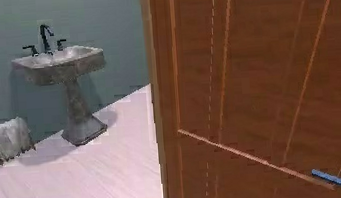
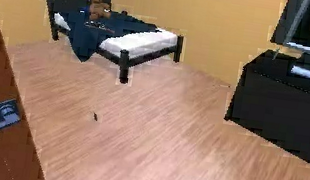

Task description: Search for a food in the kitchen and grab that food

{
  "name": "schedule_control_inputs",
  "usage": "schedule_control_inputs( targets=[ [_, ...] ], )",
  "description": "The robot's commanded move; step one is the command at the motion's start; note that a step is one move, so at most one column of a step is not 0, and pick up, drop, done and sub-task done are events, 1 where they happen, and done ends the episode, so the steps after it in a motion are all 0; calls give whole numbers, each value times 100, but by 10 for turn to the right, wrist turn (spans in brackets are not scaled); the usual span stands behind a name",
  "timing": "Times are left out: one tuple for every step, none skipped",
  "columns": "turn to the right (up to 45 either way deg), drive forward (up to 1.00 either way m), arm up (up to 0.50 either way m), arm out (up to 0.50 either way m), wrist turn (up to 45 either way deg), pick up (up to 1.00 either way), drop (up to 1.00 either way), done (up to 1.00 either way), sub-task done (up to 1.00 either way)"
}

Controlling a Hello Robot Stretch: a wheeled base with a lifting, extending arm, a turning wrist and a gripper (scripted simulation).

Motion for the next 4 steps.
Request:
schedule_control_inputs(
  targets=[
    [-360, 0, 0, 0, 0, 0, 0, 0, 0],
    [0, 40, 0, 0, 0, 0, 0, 0, 0],
    [-150, 0, 0, 0, 0, 0, 0, 0, 0],
    [0, 60, 0, 0, 0, 0, 0, 0, 0]
  ],
)
